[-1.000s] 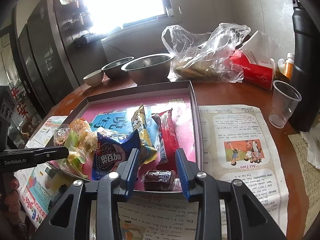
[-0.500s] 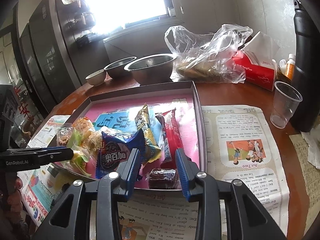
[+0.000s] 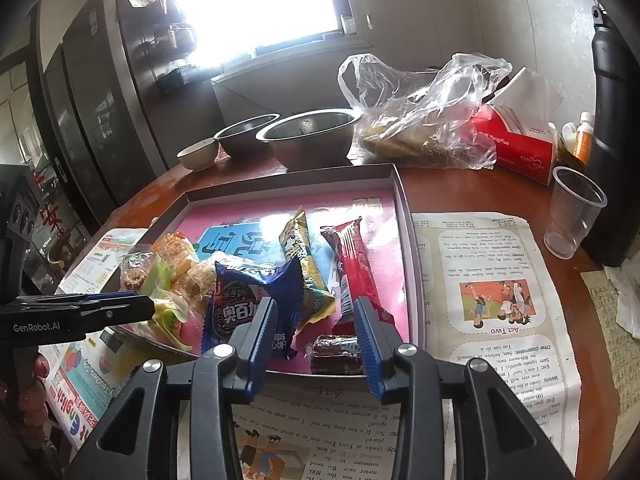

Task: Organize snacks
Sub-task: 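Open both tools to release the snacks onto the pink book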

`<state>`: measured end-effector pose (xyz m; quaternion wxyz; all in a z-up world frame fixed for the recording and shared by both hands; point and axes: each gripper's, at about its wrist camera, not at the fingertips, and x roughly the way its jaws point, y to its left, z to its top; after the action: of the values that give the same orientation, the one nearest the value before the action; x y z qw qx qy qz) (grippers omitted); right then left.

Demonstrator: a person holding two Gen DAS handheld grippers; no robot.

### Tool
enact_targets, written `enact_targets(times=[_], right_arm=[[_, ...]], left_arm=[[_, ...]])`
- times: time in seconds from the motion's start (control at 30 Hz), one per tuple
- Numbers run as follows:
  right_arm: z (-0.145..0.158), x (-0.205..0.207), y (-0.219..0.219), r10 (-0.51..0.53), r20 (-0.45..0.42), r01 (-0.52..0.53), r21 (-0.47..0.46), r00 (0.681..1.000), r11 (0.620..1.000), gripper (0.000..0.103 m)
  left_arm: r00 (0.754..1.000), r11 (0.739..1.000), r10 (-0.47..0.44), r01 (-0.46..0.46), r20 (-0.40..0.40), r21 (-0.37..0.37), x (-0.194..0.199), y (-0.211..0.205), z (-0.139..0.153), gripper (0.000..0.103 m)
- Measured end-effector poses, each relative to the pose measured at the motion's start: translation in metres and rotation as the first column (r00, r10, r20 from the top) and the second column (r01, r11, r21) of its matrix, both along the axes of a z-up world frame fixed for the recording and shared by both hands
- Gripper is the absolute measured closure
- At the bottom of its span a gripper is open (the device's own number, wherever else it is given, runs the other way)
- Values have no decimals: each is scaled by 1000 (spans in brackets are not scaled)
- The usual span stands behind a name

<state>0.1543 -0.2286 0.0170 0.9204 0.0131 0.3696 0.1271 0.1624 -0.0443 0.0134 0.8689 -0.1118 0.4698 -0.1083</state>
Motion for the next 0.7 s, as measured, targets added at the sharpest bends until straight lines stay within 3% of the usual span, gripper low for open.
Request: enact_targets(times=[0.7], right_arm=[[18,-12,3,-16,55,17,-11,998,1000,50]], left_arm=[[999,1000,20,-20,31,0,-12,6,12,44]])
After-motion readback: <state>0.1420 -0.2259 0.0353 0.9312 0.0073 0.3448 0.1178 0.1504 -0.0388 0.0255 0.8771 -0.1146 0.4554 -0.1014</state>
